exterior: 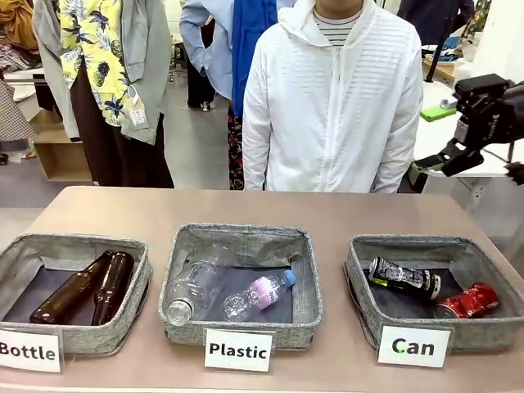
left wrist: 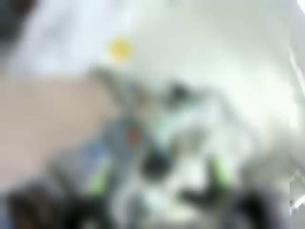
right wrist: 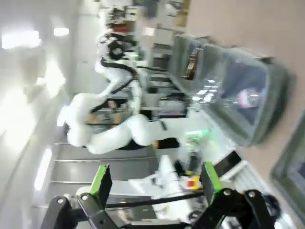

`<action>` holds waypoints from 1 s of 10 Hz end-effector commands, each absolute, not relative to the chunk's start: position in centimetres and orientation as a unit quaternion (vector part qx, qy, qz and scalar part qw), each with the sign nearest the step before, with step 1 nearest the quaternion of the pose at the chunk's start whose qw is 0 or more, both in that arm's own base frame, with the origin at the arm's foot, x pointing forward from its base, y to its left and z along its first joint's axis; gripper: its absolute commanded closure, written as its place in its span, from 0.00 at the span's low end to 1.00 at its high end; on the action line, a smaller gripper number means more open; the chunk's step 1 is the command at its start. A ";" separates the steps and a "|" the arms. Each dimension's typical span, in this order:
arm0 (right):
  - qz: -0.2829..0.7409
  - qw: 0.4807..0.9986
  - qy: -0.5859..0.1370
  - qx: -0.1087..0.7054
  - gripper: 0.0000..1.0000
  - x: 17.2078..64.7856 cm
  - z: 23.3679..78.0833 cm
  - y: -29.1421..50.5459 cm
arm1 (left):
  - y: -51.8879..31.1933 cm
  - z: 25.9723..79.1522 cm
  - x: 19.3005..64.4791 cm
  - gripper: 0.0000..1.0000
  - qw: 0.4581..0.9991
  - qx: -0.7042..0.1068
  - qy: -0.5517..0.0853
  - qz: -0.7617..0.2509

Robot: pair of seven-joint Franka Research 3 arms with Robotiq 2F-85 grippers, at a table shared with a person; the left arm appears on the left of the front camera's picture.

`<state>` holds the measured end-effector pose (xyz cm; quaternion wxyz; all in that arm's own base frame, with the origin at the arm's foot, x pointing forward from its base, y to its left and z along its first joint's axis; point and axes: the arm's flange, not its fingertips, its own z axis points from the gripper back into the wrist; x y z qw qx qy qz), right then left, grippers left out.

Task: Sort the can waste into the basket.
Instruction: Pick up the can waste from the table and place it in the right Fabric basket.

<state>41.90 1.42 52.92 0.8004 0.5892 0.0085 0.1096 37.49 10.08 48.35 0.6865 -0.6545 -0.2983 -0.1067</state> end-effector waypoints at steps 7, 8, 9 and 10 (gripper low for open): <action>0.110 0.800 0.009 0.589 0.00 41.9 52.9 1.4 | 10.3 50.4 37.9 0.00 0.712 -0.629 -0.260 -0.170; 0.110 0.800 0.009 0.589 0.00 41.9 52.9 1.4 | 10.3 50.4 37.9 0.00 0.712 -0.629 -0.260 -0.170; 0.110 0.800 0.009 0.589 0.00 41.9 52.9 1.4 | 10.3 50.4 37.9 0.00 0.712 -0.629 -0.260 -0.170; 0.110 0.800 0.009 0.589 0.00 41.9 52.9 1.4 | 10.3 50.4 37.9 0.00 0.712 -0.629 -0.260 -0.170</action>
